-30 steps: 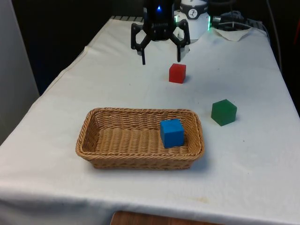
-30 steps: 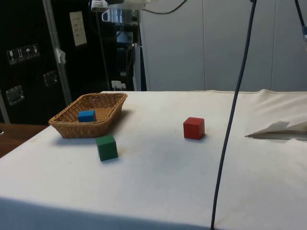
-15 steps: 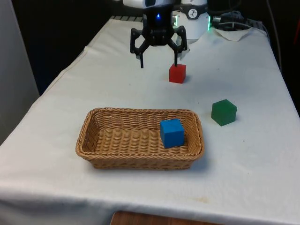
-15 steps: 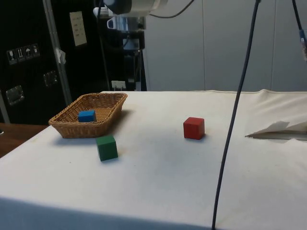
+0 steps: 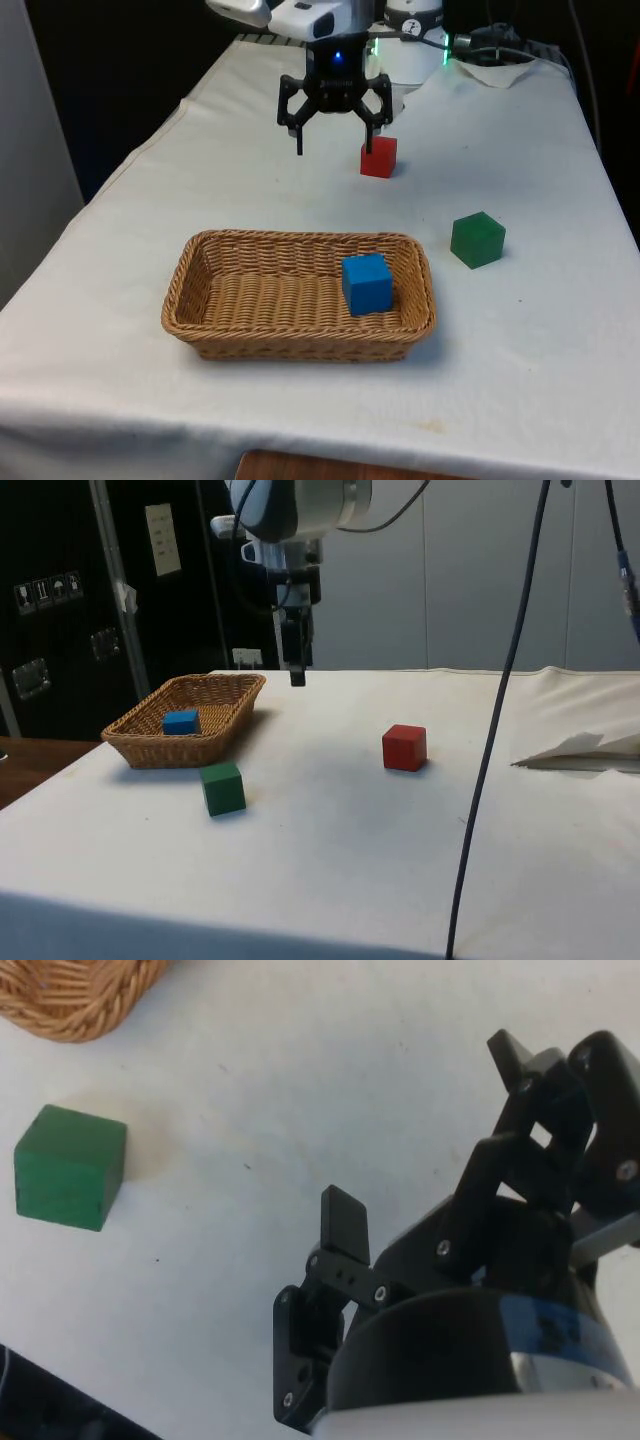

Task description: Pick up exactly two blocks and place them into the basket.

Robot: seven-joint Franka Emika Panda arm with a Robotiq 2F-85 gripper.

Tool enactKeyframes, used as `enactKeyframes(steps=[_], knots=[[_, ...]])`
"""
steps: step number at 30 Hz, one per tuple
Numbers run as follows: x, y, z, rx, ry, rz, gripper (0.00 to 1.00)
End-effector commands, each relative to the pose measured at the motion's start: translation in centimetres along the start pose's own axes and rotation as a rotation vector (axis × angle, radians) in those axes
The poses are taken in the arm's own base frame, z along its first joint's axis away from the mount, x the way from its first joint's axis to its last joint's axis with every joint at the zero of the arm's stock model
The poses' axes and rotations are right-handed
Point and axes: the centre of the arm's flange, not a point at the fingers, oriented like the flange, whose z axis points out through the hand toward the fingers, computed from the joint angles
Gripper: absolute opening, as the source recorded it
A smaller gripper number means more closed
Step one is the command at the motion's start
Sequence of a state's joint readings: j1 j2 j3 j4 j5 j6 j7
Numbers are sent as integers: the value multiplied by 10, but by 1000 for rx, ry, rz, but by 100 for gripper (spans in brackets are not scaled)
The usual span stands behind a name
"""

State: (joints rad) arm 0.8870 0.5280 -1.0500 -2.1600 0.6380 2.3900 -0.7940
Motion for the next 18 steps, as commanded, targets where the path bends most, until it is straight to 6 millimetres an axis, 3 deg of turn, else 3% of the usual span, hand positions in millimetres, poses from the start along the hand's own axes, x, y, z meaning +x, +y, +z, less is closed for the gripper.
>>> enactKeyframes(steps=[1, 2, 4, 10, 11, 12, 17, 18], knots=[[-11, -1, 0, -5, 4, -1, 100], [-1, 0, 0, 1, 0, -1, 100], [-15, -1, 1, 1, 3, 0, 100], [-20, 1, -3, 18, 5, 1, 100], [-7, 1, -3, 22, 8, 1, 100], [-22, 1, -5, 25, 7, 0, 100], [-25, 2, -10, 39, 13, -3, 100], [-12, 2, -13, 45, 19, -4, 100]])
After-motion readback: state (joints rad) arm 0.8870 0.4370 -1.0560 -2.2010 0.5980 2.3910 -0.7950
